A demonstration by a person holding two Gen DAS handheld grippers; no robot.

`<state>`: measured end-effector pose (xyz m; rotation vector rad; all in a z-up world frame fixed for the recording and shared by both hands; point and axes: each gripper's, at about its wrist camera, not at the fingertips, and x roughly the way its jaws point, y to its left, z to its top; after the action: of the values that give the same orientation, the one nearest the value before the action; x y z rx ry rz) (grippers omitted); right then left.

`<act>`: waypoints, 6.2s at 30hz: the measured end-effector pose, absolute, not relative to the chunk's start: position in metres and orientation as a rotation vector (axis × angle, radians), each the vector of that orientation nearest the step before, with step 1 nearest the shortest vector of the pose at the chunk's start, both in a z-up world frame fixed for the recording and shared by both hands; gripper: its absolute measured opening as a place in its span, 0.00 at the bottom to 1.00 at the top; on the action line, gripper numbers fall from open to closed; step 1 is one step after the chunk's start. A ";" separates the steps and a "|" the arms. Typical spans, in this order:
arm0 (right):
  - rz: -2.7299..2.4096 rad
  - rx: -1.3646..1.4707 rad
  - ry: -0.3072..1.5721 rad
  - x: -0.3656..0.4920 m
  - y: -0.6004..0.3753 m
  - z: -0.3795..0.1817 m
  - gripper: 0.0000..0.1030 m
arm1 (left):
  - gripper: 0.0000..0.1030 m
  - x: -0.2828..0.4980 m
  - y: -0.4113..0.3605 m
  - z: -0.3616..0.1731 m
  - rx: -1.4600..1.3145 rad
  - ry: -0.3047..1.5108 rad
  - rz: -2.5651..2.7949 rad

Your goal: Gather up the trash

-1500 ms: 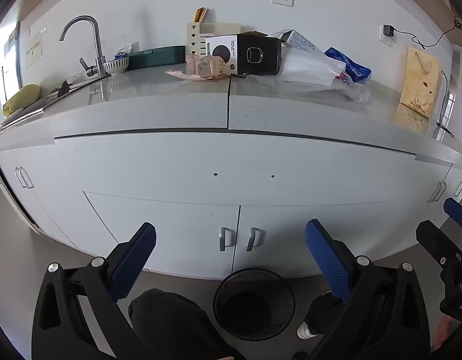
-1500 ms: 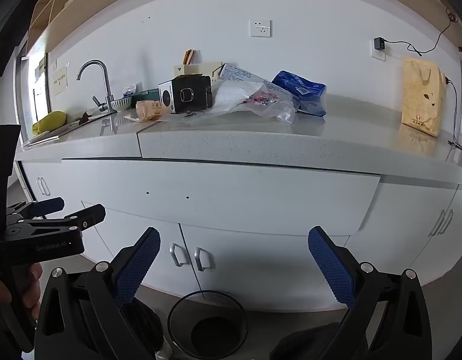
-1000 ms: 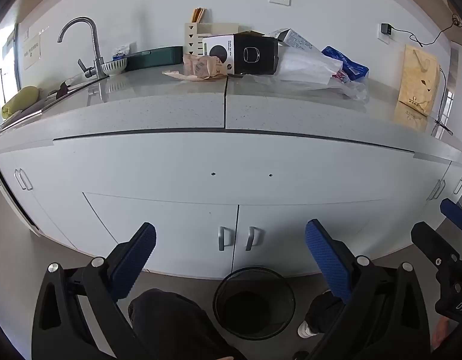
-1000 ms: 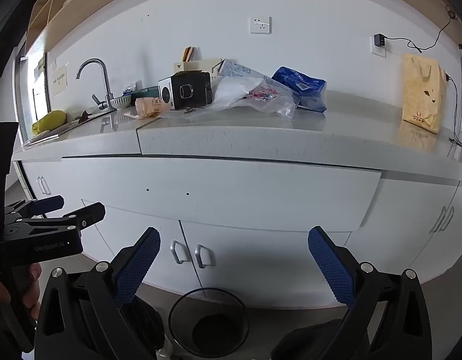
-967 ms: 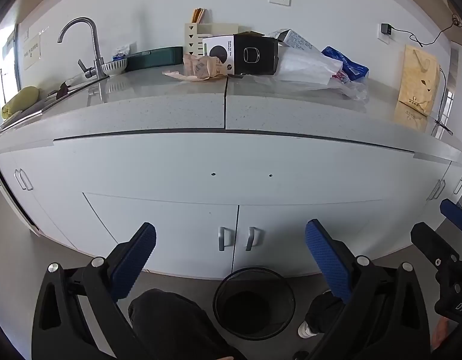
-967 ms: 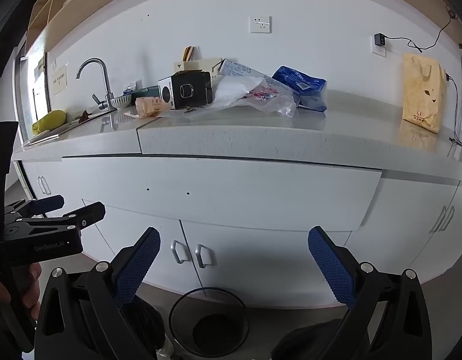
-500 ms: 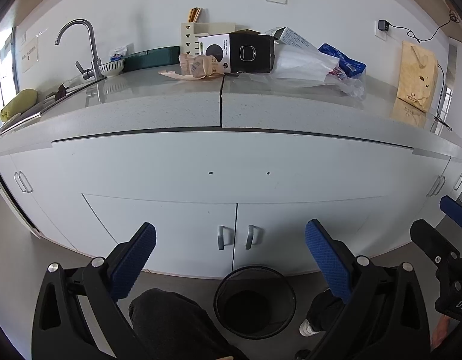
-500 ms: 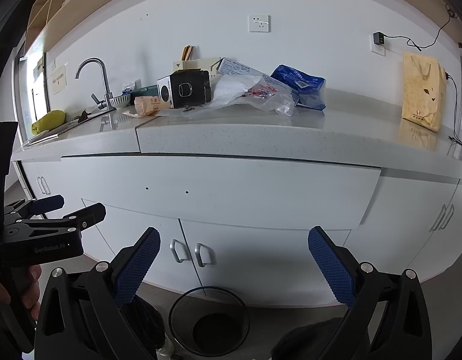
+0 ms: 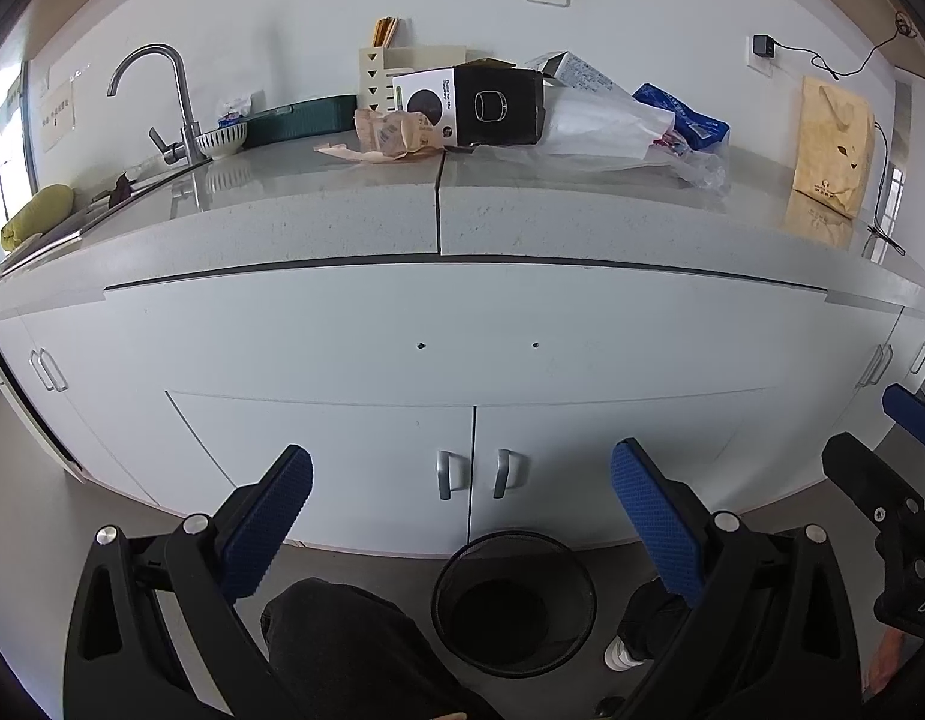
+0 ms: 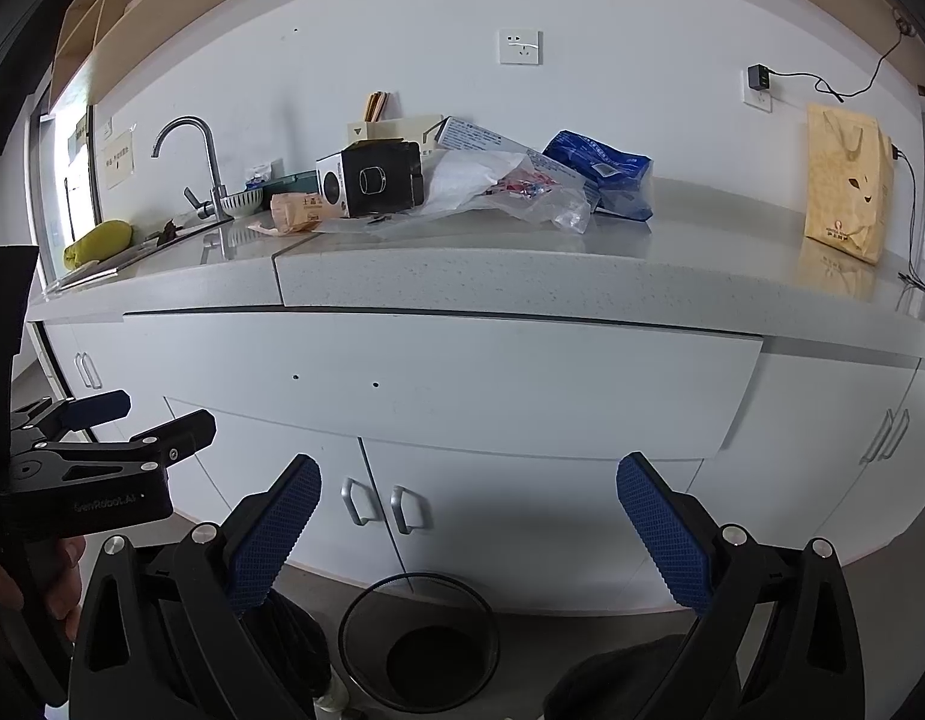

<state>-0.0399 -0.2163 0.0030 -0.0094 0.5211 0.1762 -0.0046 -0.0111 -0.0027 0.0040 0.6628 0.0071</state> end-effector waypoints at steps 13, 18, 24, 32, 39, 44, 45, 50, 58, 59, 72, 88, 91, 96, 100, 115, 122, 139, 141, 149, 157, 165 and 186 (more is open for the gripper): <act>0.177 -0.009 0.522 -0.039 -0.216 0.004 0.97 | 0.96 -0.005 -0.015 -0.003 0.026 0.664 -0.001; 0.177 -0.009 0.523 -0.038 -0.216 0.004 0.97 | 0.96 -0.005 -0.014 -0.002 0.021 0.662 0.002; 0.181 -0.008 0.520 -0.038 -0.216 0.004 0.97 | 0.96 -0.005 -0.013 -0.002 0.019 0.663 0.001; 0.187 -0.008 0.514 -0.039 -0.216 0.004 0.97 | 0.96 -0.005 -0.013 -0.002 0.018 0.662 0.001; 0.191 -0.019 0.497 -0.041 -0.215 0.007 0.97 | 0.96 -0.005 -0.012 0.000 0.021 0.658 0.005; 0.192 -0.006 0.487 -0.042 -0.218 0.010 0.97 | 0.96 -0.005 -0.008 -0.001 0.005 0.662 0.009; 0.193 -0.001 0.484 -0.042 -0.219 0.010 0.97 | 0.96 -0.004 -0.007 -0.001 -0.001 0.665 0.009; 0.212 -0.017 0.450 -0.044 -0.219 0.017 0.97 | 0.96 -0.004 -0.005 0.002 -0.015 0.655 0.002; 0.203 -0.101 0.356 -0.047 -0.218 0.039 0.97 | 0.96 -0.010 -0.006 0.020 0.043 0.513 0.055; 0.195 -0.112 0.343 -0.046 -0.219 0.043 0.97 | 0.96 -0.007 -0.003 0.024 0.040 0.518 0.048; 0.218 -0.230 0.181 0.016 -0.242 0.116 0.97 | 0.96 0.079 0.023 0.079 0.025 0.519 0.034; 0.272 -0.187 0.347 0.206 -0.295 0.167 0.97 | 0.96 0.215 0.035 0.087 0.096 0.629 0.066; 0.232 -0.153 0.477 0.254 -0.317 0.162 0.97 | 0.96 0.232 0.039 0.082 0.089 0.649 0.066; 0.288 0.053 0.724 0.326 -0.352 0.144 0.97 | 0.96 0.254 0.041 0.079 0.077 0.680 0.053; 0.286 0.144 0.812 0.367 -0.369 0.130 0.97 | 0.96 0.268 0.045 0.076 0.077 0.712 0.055; 0.299 0.185 0.924 0.405 -0.370 0.110 0.35 | 0.73 0.281 0.058 0.067 -0.016 0.754 -0.009; 0.328 0.173 0.906 0.393 -0.368 0.119 0.13 | 0.48 0.274 0.070 0.063 -0.142 0.718 -0.081; 0.339 0.208 0.813 0.351 -0.382 0.152 0.09 | 0.46 0.245 0.073 0.098 -0.170 0.583 -0.088; 0.336 0.206 0.799 0.343 -0.385 0.159 0.09 | 0.46 0.239 0.071 0.102 -0.165 0.566 -0.089; 0.351 0.218 0.727 0.292 -0.387 0.191 0.09 | 0.46 0.207 0.062 0.121 -0.156 0.529 -0.128; 0.395 0.163 0.652 0.205 -0.366 0.213 0.09 | 0.46 0.166 0.043 0.134 -0.128 0.511 -0.193; 0.485 0.140 0.660 0.133 -0.330 0.205 0.09 | 0.46 0.113 0.023 0.122 -0.090 0.541 -0.237; 0.637 0.098 0.887 0.050 -0.244 0.081 0.09 | 0.47 0.028 0.004 0.009 -0.031 0.766 -0.310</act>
<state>0.0499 -0.2440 0.0814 0.0980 0.8869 0.6368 0.0284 0.0044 0.0093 -0.0310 0.7665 -0.3097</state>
